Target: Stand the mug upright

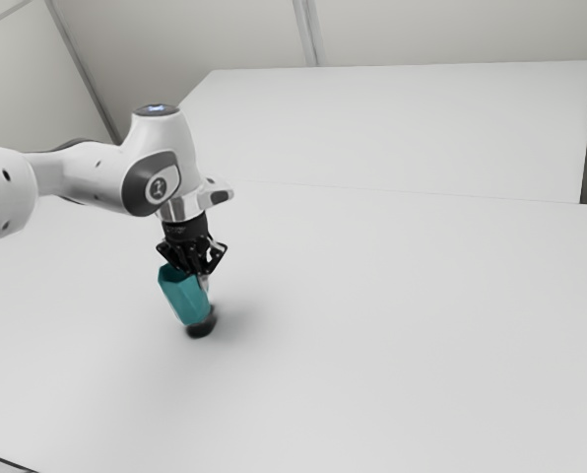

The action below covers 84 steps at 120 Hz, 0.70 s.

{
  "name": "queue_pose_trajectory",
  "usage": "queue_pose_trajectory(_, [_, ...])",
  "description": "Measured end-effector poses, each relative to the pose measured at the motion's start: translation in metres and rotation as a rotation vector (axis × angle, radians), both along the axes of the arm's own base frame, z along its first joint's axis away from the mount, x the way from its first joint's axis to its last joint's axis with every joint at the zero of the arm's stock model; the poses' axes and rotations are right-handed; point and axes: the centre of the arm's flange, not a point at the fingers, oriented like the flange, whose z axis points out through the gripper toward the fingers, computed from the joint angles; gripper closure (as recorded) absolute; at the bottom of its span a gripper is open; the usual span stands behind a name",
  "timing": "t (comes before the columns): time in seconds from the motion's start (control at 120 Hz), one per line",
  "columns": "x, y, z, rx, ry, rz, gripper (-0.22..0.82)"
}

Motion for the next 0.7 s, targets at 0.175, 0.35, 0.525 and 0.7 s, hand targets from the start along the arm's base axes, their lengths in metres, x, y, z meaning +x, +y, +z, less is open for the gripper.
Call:
queue_pose_trajectory(0.175, [0.005,-0.002,-0.004,0.001,-0.026,0.014,0.78])
queue_pose_trajectory(0.35, [0.011,-0.002,-0.013,-0.006,-0.056,0.033,0.78])
queue_pose_trajectory(0.525, [0.013,-0.003,-0.021,-0.006,-0.061,0.046,0.78])
queue_pose_trajectory(0.7, [0.014,-0.003,-0.029,-0.003,-0.049,0.055,0.78])
